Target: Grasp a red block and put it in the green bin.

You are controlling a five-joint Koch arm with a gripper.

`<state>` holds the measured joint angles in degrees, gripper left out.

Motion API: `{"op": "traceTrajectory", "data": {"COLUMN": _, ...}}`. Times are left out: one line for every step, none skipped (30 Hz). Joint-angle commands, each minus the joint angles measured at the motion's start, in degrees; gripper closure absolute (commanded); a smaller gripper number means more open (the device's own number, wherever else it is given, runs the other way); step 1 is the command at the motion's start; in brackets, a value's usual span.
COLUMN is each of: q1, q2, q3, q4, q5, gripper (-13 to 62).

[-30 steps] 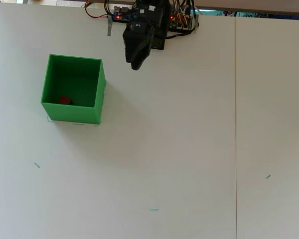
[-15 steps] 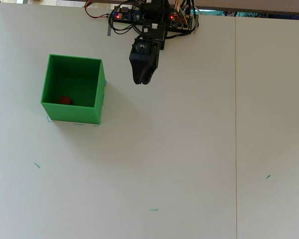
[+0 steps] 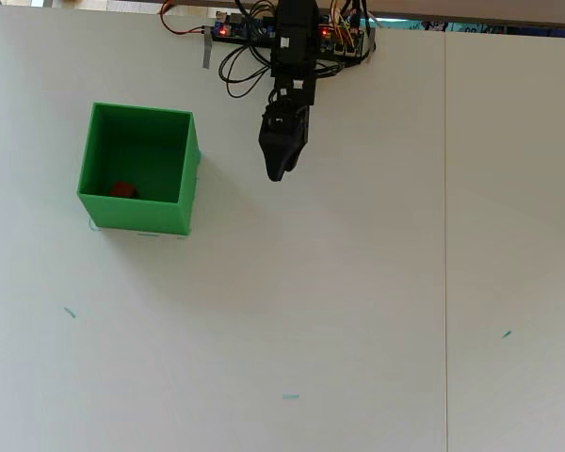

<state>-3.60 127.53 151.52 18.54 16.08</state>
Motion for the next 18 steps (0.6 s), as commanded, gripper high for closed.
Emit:
{"op": "traceTrajectory", "data": {"q1": 0.1, "q2": 2.2, "q3": 0.7, "q4": -7.5, "q5": 0.2, "gripper": 16.5}}
{"op": "traceTrajectory", "data": {"q1": 0.1, "q2": 2.4, "q3": 1.9, "q4": -7.6, "q5": 0.2, "gripper": 16.4}}
{"op": "traceTrajectory", "data": {"q1": 0.3, "q2": 3.1, "q3": 3.4, "q4": -7.8, "q5": 0.3, "gripper": 16.3}}
{"op": "traceTrajectory", "data": {"q1": 0.2, "q2": 3.4, "q3": 5.3, "q4": -8.9, "q5": 0.4, "gripper": 16.3}}
{"op": "traceTrajectory", "data": {"q1": -0.1, "q2": 4.0, "q3": 7.6, "q4": -10.5, "q5": 0.4, "gripper": 16.3}}
{"op": "traceTrajectory", "data": {"q1": -0.5, "q2": 4.8, "q3": 10.1, "q4": -12.5, "q5": 0.4, "gripper": 16.3}}
{"op": "traceTrajectory", "data": {"q1": -0.9, "q2": 4.8, "q3": 12.5, "q4": -14.4, "q5": 0.3, "gripper": 16.3}}
{"op": "traceTrajectory", "data": {"q1": -1.1, "q2": 4.8, "q3": 14.6, "q4": -16.1, "q5": 0.3, "gripper": 16.3}}
{"op": "traceTrajectory", "data": {"q1": -1.1, "q2": 4.8, "q3": 16.1, "q4": -16.5, "q5": 0.3, "gripper": 16.3}}
{"op": "traceTrajectory", "data": {"q1": -1.0, "q2": 4.8, "q3": 17.5, "q4": -16.5, "q5": 0.3, "gripper": 16.3}}
{"op": "traceTrajectory", "data": {"q1": -1.1, "q2": 4.8, "q3": 18.9, "q4": -17.1, "q5": 0.3, "gripper": 16.3}}
{"op": "traceTrajectory", "data": {"q1": -1.1, "q2": 4.8, "q3": 20.0, "q4": -17.8, "q5": 0.3, "gripper": 16.3}}
{"op": "traceTrajectory", "data": {"q1": -1.5, "q2": 4.7, "q3": 20.7, "q4": -18.4, "q5": 0.3, "gripper": 16.3}}
{"op": "traceTrajectory", "data": {"q1": -1.5, "q2": 4.7, "q3": 21.1, "q4": -18.4, "q5": 0.3, "gripper": 16.2}}
{"op": "traceTrajectory", "data": {"q1": -1.5, "q2": 4.7, "q3": 21.4, "q4": -18.4, "q5": 0.3, "gripper": 16.1}}
{"op": "traceTrajectory", "data": {"q1": -1.5, "q2": 4.6, "q3": 21.6, "q4": -18.4, "q5": 0.2, "gripper": 16.2}}
{"op": "traceTrajectory", "data": {"q1": -1.5, "q2": 4.4, "q3": 21.7, "q4": -18.4, "q5": 0.2, "gripper": 16.3}}
{"op": "traceTrajectory", "data": {"q1": -1.5, "q2": 4.2, "q3": 22.3, "q4": -18.3, "q5": 0.2, "gripper": 16.4}}
